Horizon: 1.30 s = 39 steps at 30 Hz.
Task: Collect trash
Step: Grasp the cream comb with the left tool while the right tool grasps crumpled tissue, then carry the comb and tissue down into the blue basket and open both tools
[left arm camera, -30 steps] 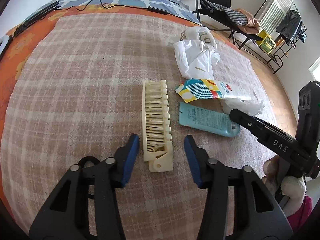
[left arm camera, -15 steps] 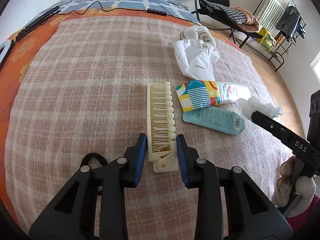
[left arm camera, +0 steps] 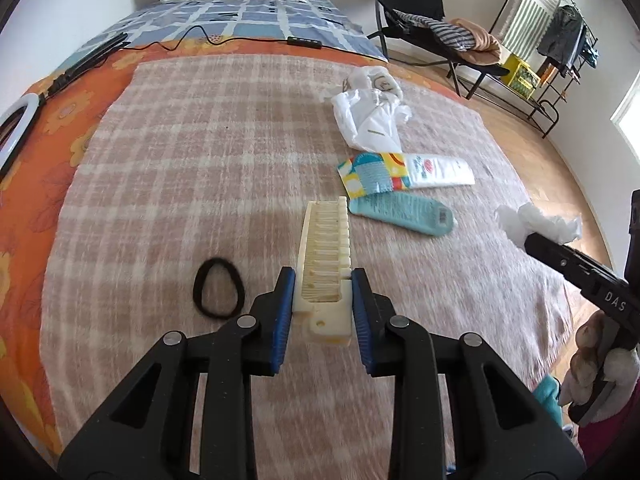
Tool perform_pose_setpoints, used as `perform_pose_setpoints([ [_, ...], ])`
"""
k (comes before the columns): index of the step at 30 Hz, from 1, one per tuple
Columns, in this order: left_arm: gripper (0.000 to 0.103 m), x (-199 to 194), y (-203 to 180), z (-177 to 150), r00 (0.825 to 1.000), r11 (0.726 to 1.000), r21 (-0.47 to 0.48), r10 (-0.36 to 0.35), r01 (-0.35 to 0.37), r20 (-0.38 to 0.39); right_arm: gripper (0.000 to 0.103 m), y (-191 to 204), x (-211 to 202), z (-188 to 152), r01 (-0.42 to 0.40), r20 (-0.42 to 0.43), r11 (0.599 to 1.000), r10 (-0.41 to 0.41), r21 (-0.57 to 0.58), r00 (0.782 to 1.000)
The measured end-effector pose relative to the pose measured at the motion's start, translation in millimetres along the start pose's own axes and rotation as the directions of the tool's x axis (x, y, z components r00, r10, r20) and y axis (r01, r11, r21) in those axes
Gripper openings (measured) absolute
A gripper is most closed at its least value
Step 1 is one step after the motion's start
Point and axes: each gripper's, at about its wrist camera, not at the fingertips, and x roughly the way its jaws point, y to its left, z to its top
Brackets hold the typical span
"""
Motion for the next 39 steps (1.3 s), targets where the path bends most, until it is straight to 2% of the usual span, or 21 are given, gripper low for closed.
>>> perform_pose_setpoints([
  [5,0.027,-25.2,-5.3,-19.2,1.0,1.0,0.018,-0.02,0.02,0.009,0.035,12.9,-28.7,-15.2,-0.011,0.017,0.999,0.012,-0.04,1.0],
  [14,0.027,-72.6,-14.7,-66.5,0.997,0.996,0.041,-0.078,0.078,0.002,0.035,35.9,-67.0,-49.8,-0.048,-0.001,0.995,0.048,-0.087,0.999],
  [22,0.027,-100.8,-18.5,-120.9,0.993,0.993,0.045,-0.112,0.113,-0.031,0.035,65.6,-90.2,-99.8,-0.058,-0.045,0.985,0.052,-0.161,0.998],
  [31,0.027,-106.4,-33.7,-174.7,0.986,0.986,0.09,-0.13,0.139,-0.105,0.035,83.2,-96.1,-158.7,-0.066,-0.12,0.978,0.043,-0.196,0.992],
  [39,0.027,-100.8,-37.3,-204.9,0.979,0.985,0.094,-0.129,0.145,-0.159,0.036,84.1,-94.2,-193.6,-0.048,-0.16,0.98,0.017,-0.194,0.987],
])
